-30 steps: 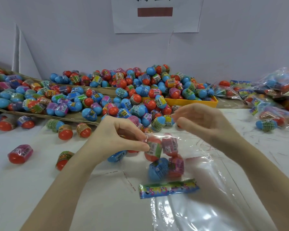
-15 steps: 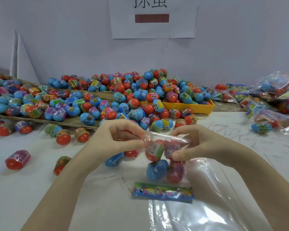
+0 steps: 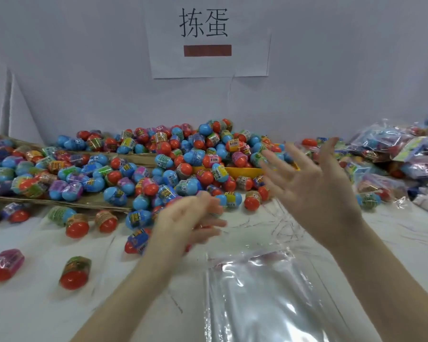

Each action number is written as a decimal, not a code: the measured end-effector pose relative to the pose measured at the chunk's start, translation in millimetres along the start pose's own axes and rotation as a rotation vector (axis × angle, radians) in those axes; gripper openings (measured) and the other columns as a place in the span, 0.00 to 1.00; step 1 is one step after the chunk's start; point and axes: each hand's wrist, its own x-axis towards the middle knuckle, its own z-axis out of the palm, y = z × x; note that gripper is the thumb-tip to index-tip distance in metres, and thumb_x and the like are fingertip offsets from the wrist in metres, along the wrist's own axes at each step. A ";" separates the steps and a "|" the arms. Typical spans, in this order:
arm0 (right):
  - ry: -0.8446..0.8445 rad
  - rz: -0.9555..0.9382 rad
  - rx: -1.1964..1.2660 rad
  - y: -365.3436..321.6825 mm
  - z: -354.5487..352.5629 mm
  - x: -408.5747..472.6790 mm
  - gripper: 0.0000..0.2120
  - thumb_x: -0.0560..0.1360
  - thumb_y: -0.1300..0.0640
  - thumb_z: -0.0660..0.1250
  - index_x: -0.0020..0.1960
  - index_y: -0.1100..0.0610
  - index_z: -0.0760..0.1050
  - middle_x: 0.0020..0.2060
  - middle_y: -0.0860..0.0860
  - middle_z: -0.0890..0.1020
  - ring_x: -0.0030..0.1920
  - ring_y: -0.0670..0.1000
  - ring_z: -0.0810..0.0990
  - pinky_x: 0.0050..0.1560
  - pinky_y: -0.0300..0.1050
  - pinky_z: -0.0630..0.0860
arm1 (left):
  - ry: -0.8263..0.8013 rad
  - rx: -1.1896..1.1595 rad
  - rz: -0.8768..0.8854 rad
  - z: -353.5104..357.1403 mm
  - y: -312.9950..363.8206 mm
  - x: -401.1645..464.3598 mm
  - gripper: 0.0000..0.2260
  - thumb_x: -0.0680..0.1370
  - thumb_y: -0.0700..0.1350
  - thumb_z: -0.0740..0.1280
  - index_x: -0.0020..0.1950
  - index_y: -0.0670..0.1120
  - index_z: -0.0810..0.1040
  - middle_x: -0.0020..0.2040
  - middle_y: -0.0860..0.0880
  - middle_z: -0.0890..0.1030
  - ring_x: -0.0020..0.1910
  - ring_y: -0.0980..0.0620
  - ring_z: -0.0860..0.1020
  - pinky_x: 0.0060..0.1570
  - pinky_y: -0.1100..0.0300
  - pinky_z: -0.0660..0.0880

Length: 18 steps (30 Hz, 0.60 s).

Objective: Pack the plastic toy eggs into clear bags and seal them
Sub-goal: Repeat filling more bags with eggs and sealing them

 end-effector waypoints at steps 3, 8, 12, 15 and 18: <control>-0.245 0.098 0.201 22.7 23.4 -9.9 0.39 0.69 0.30 0.53 0.71 0.54 0.60 0.63 0.55 0.75 0.61 0.52 0.76 0.60 0.45 0.74 | -0.228 -0.124 -0.152 25.0 -13.0 -11.5 0.19 0.62 0.58 0.66 0.43 0.46 0.84 0.46 0.48 0.85 0.45 0.52 0.83 0.40 0.62 0.79; -0.298 0.201 0.376 34.5 32.4 -12.1 0.36 0.70 0.31 0.52 0.67 0.56 0.66 0.61 0.57 0.77 0.61 0.55 0.76 0.60 0.48 0.73 | -0.486 -0.310 -0.227 29.2 -13.2 -24.7 0.09 0.74 0.51 0.67 0.43 0.49 0.86 0.44 0.48 0.85 0.46 0.54 0.83 0.41 0.63 0.79; -0.311 0.165 0.402 38.3 28.2 -10.2 0.36 0.69 0.32 0.51 0.67 0.56 0.66 0.61 0.57 0.77 0.62 0.56 0.75 0.60 0.49 0.72 | -0.485 -0.126 -0.132 30.1 -14.9 -25.7 0.03 0.69 0.44 0.72 0.40 0.47 0.86 0.38 0.47 0.85 0.37 0.55 0.83 0.38 0.69 0.76; -0.328 0.110 0.314 37.8 27.7 -10.2 0.35 0.69 0.33 0.52 0.66 0.55 0.68 0.60 0.56 0.78 0.61 0.55 0.76 0.60 0.46 0.74 | -0.428 -0.116 -0.120 27.4 -15.6 -25.0 0.06 0.65 0.43 0.70 0.36 0.42 0.85 0.33 0.45 0.83 0.28 0.53 0.81 0.32 0.68 0.76; -0.244 -0.031 -0.092 34.1 25.9 -8.2 0.28 0.69 0.36 0.56 0.57 0.54 0.75 0.50 0.53 0.83 0.50 0.50 0.82 0.48 0.42 0.79 | -0.353 -0.070 -0.083 27.4 -10.4 -25.7 0.10 0.71 0.37 0.67 0.31 0.45 0.84 0.26 0.48 0.79 0.22 0.55 0.76 0.25 0.69 0.71</control>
